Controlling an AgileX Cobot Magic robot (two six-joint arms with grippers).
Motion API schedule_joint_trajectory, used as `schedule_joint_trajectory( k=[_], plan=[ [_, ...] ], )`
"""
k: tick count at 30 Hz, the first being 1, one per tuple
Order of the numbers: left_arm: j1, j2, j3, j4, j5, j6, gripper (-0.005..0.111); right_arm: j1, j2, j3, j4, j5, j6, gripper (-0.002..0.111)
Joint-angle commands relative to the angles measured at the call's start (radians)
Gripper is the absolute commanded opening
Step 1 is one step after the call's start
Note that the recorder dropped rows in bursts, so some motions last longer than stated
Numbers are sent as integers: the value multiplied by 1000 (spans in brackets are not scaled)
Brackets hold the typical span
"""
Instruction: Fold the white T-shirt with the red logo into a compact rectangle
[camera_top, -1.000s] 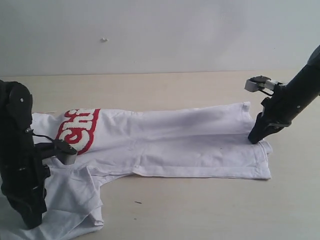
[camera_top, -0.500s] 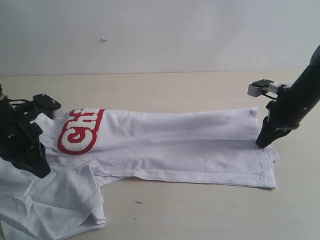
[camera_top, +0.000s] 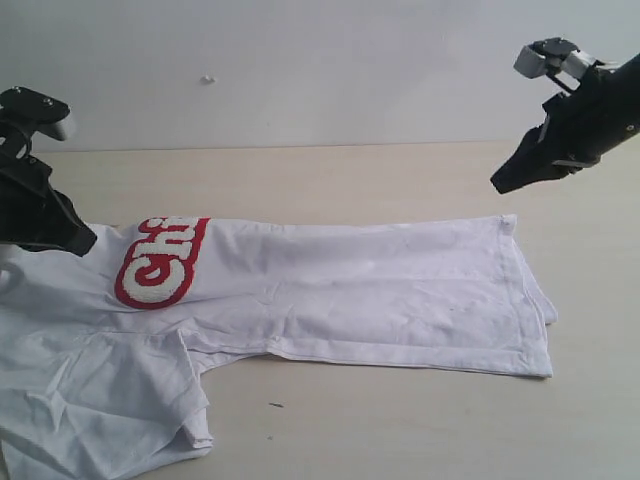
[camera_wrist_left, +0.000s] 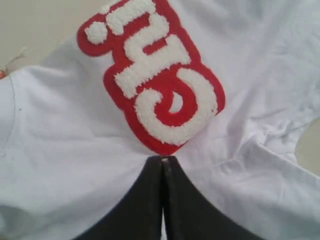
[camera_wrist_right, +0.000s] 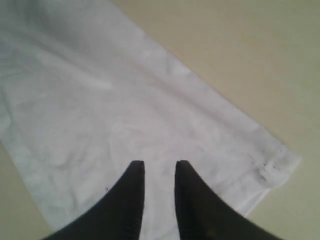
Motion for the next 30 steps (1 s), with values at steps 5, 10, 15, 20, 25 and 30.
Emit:
schedule_joint_trajectory(
  k=[5,10,15,20,25,30],
  plan=[
    [1,-9,1,-73,-27,31,0,-1,-81,0,157,0,1,17],
    [1,-9,1,-73,-27,31,0,-1,-83,-2,51,-9,153,0],
    [1,-9,1,-88,-24,31,0,-1,-23,0,-229,-29,420,0],
    [1,-9,1,-90,-32,35,0,42,71,0,-302,-21,420,0],
    [1,9,1,-95,-46,54,0,101,124,0,-449,-182,458,0],
    [1,26,1,-97,-44,67,0,103,171,0,-416,-423,532,0]
  ],
)
